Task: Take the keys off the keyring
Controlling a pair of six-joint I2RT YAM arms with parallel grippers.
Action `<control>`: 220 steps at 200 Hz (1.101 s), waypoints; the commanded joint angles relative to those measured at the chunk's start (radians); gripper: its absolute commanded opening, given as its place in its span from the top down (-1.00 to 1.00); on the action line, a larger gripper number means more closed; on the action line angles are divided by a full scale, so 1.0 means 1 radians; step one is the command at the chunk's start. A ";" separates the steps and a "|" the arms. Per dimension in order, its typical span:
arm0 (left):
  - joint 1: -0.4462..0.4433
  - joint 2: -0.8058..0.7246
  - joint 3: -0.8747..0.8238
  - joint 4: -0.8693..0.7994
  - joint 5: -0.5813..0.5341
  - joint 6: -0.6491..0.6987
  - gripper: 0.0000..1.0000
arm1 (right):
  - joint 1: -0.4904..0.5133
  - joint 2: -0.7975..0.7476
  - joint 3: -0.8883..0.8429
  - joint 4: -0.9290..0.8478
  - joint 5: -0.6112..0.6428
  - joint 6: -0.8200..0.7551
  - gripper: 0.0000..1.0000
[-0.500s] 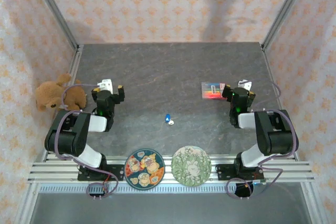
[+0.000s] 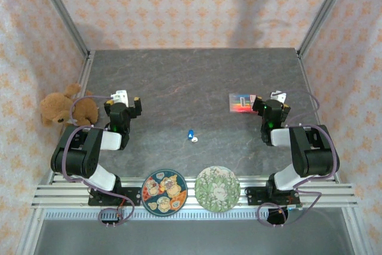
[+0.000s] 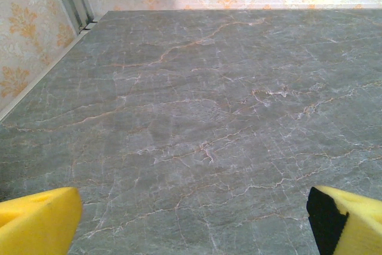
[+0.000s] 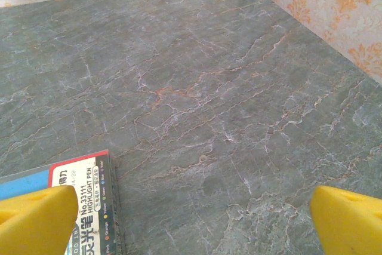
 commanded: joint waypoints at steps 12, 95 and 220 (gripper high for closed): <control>0.011 -0.012 0.005 -0.005 -0.001 0.008 -1.00 | 0.004 -0.007 -0.004 0.028 0.031 0.012 -0.99; 0.026 -0.012 0.018 -0.027 0.021 -0.002 -0.99 | 0.004 -0.007 -0.003 0.029 0.033 0.012 -0.98; 0.000 -0.230 0.195 -0.490 -0.171 -0.080 -0.99 | 0.007 -0.298 0.180 -0.475 -0.014 0.110 -0.98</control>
